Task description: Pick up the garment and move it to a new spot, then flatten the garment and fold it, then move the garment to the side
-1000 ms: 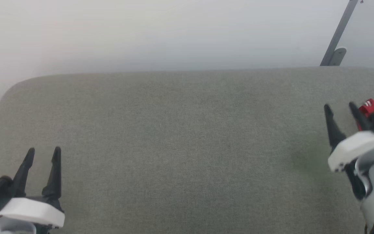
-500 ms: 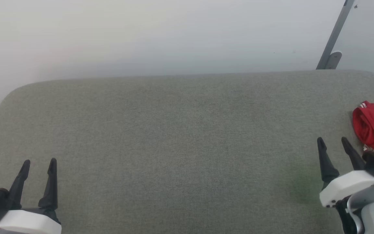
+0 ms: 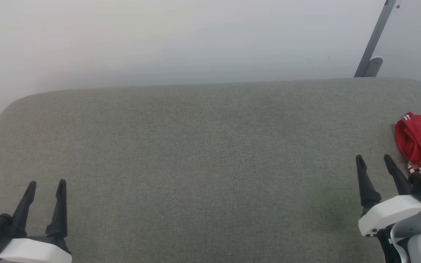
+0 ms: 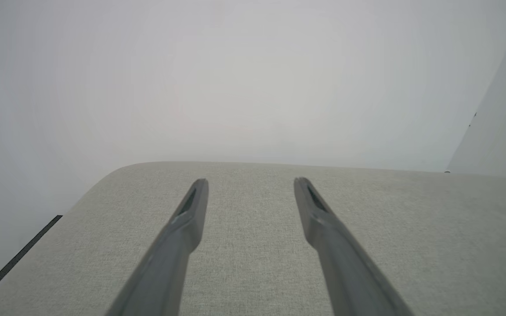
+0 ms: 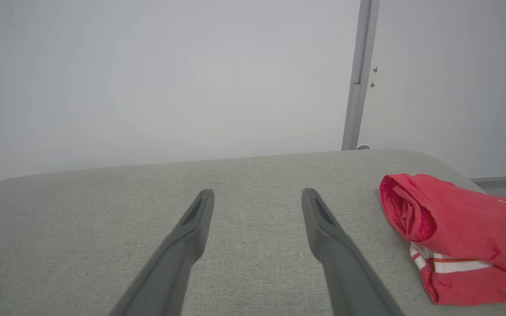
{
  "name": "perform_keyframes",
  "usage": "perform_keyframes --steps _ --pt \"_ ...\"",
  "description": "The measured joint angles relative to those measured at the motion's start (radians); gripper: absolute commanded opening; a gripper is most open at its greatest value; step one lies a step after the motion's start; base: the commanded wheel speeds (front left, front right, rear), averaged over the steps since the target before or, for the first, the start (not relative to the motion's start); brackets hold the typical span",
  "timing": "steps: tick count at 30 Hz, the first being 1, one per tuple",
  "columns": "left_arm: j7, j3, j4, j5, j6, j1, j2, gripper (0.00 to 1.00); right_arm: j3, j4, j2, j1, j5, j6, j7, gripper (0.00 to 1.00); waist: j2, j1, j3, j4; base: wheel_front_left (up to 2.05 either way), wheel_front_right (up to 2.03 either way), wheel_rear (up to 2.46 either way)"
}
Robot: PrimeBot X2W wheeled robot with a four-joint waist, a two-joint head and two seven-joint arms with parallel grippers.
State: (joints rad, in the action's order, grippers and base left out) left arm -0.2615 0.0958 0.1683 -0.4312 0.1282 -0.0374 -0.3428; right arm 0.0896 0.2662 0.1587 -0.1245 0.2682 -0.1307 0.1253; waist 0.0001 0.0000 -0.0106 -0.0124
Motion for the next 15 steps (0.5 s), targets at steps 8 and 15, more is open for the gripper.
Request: perform_keyframes --steps 8,15 --pt "0.0 -0.008 -0.006 0.004 0.0 0.0 0.005 1.0 -0.015 -0.035 -0.004 0.002 -0.005 0.0 -0.016 1.0 0.0 0.0 0.004 0.002 0.0 0.0 0.0" --pt "0.0 -0.006 -0.012 0.006 0.0 -0.001 0.009 1.0 -0.016 -0.049 -0.004 0.003 -0.004 0.0 -0.023 1.0 0.0 0.0 0.005 0.004 0.0 0.0 0.0"
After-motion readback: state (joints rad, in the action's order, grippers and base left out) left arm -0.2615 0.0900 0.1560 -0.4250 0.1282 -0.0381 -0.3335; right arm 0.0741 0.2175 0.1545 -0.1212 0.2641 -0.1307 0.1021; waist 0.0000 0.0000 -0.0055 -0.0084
